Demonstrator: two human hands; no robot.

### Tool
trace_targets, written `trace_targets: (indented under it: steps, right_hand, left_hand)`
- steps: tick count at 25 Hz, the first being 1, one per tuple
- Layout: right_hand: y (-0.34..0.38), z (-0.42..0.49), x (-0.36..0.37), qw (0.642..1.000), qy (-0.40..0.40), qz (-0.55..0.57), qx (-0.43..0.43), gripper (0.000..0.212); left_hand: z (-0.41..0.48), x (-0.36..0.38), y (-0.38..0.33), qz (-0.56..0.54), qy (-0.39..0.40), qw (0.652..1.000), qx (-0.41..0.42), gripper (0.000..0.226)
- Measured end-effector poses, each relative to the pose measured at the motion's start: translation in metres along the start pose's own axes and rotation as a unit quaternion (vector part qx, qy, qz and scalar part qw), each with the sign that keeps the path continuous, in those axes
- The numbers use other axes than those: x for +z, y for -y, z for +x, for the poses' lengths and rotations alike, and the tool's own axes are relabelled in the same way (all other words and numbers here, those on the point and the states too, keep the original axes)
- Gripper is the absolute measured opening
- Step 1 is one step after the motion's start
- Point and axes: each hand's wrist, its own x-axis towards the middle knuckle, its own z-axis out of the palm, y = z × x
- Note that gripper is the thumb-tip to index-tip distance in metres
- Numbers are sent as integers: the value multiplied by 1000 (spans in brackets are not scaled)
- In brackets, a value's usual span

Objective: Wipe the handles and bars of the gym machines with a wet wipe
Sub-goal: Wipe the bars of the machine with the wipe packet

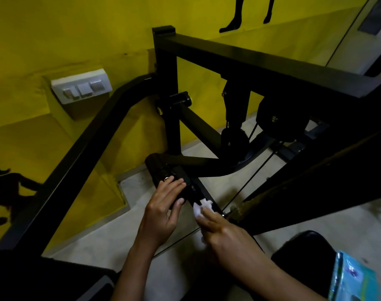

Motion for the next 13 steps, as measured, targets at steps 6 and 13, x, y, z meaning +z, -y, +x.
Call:
trace_targets:
  steps: [6,13]
  right_hand:
    - [-13,29,3,991,-8,82,104,39]
    - [-4,32,1,983,-2,103,149,22]
  left_hand:
    - [-1,1,0,-10,-3,1000,-9,36]
    - [-1,4,2,-17,-13,1000,-2,36]
